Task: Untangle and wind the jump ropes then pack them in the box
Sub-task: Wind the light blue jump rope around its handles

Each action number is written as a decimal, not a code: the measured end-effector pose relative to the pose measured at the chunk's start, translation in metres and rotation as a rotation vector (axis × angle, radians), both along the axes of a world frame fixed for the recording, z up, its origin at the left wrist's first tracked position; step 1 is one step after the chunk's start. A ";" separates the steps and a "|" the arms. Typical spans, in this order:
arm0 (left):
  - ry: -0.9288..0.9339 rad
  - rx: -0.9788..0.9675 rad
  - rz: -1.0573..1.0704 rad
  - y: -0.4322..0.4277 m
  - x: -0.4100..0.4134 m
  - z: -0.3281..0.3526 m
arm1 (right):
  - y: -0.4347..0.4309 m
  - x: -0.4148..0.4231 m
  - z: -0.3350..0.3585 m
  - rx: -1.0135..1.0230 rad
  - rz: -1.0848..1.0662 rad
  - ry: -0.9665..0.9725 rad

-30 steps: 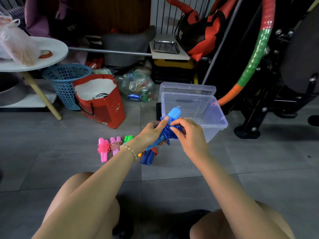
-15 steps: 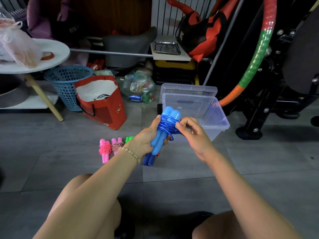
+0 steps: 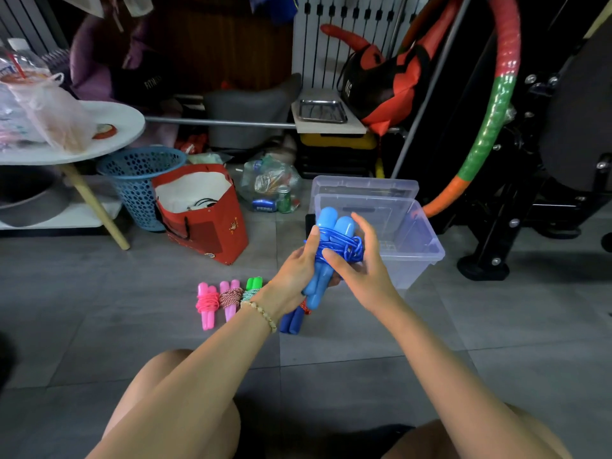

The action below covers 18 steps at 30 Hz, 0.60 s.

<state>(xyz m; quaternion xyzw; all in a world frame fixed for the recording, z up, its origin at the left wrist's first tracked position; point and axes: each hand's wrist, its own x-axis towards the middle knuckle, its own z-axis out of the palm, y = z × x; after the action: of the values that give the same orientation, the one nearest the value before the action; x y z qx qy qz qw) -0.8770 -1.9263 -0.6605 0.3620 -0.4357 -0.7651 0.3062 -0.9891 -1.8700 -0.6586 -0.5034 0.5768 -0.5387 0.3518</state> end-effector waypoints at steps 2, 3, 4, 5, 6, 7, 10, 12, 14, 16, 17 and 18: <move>-0.021 -0.026 -0.019 -0.001 0.002 0.002 | -0.001 0.001 0.003 0.029 0.051 -0.061; -0.032 -0.040 -0.032 -0.002 0.004 0.004 | -0.002 0.000 0.004 0.015 0.055 -0.061; -0.036 -0.046 -0.054 -0.004 0.007 0.007 | -0.003 0.000 0.006 -0.001 0.049 -0.051; -0.034 -0.040 -0.081 -0.005 0.009 0.011 | -0.005 0.000 0.007 -0.014 0.041 -0.043; -0.025 -0.029 -0.110 -0.007 0.012 0.013 | -0.006 0.001 0.009 -0.016 0.029 -0.044; -0.012 -0.024 -0.138 -0.008 0.015 0.014 | -0.008 0.001 0.011 -0.010 0.018 -0.065; 0.004 -0.047 -0.220 -0.009 0.024 0.020 | -0.012 0.002 0.020 0.014 0.018 -0.140; -0.004 -0.083 -0.245 -0.011 0.029 0.026 | -0.013 0.000 0.027 0.014 0.027 -0.164; -0.015 -0.103 -0.244 -0.012 0.035 0.031 | -0.012 -0.001 0.033 0.029 0.037 -0.231; 0.002 -0.093 -0.213 -0.014 0.039 0.032 | -0.012 -0.004 0.039 0.052 0.060 -0.324; 0.019 -0.081 -0.190 -0.015 0.041 0.032 | -0.013 -0.006 0.041 0.064 0.082 -0.378; 0.034 -0.082 -0.168 -0.015 0.042 0.031 | -0.014 -0.006 0.043 0.076 0.111 -0.422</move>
<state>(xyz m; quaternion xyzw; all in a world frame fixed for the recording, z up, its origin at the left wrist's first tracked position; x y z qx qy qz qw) -0.8350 -1.9417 -0.6295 0.2982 -0.4902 -0.7757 0.2626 -0.9948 -1.8838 -0.6155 -0.3967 0.4815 -0.5899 0.5126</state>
